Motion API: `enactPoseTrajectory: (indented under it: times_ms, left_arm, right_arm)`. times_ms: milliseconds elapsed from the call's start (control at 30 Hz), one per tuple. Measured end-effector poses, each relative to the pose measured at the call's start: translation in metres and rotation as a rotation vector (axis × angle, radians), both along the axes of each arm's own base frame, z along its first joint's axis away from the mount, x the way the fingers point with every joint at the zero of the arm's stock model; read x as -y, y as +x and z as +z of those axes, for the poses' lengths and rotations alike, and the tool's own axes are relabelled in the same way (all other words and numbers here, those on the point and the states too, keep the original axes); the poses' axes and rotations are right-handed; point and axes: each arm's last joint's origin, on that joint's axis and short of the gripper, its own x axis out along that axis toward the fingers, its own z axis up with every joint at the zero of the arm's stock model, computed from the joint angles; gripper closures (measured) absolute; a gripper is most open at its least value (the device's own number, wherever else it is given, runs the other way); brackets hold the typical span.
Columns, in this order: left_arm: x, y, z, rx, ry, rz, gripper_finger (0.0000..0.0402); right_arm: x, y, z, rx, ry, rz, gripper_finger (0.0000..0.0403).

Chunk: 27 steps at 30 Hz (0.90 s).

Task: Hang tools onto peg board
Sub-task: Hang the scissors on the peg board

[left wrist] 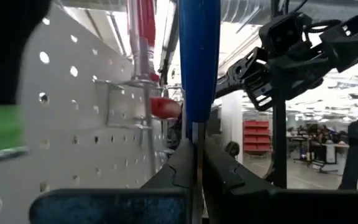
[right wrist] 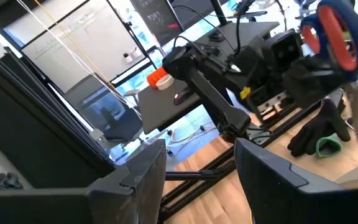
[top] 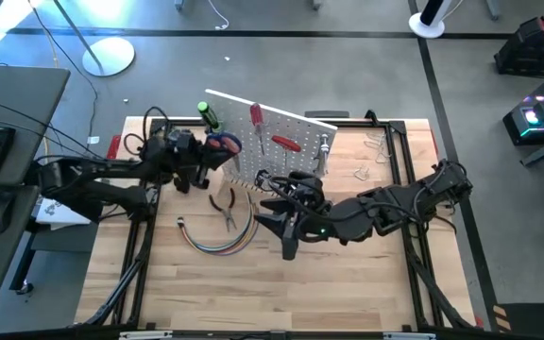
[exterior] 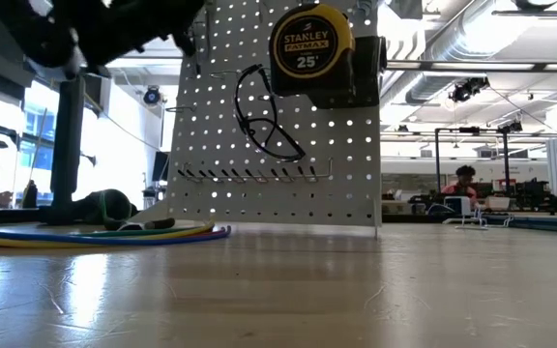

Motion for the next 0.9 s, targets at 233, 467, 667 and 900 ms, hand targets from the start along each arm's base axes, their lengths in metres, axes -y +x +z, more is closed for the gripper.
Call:
enactPoseTrajectory:
  times_ms: [233, 467, 667, 900]
  left_arm:
    - [-0.021, 0.017, 0.017, -0.012, 0.115, -0.097, 0.0399]
    - [-0.028, 0.016, 0.018, -0.026, 0.086, -0.075, 0.0399]
    - [-0.018, 0.016, 0.022, -0.037, -0.007, -0.175, 0.0399]
    - [-0.004, 0.004, 0.036, -0.06, -0.028, -0.248, 0.0399]
  right_arm:
    - [0.0, -0.001, -0.004, -0.042, -0.02, 0.001, 0.0217]
    - [0.001, -0.002, -0.009, -0.087, -0.042, 0.001, 0.0217]
    - [0.007, 0.001, -0.009, -0.096, -0.039, -0.005, 0.0217]
    - [0.008, 0.002, -0.009, -0.092, -0.015, 0.026, 0.0217]
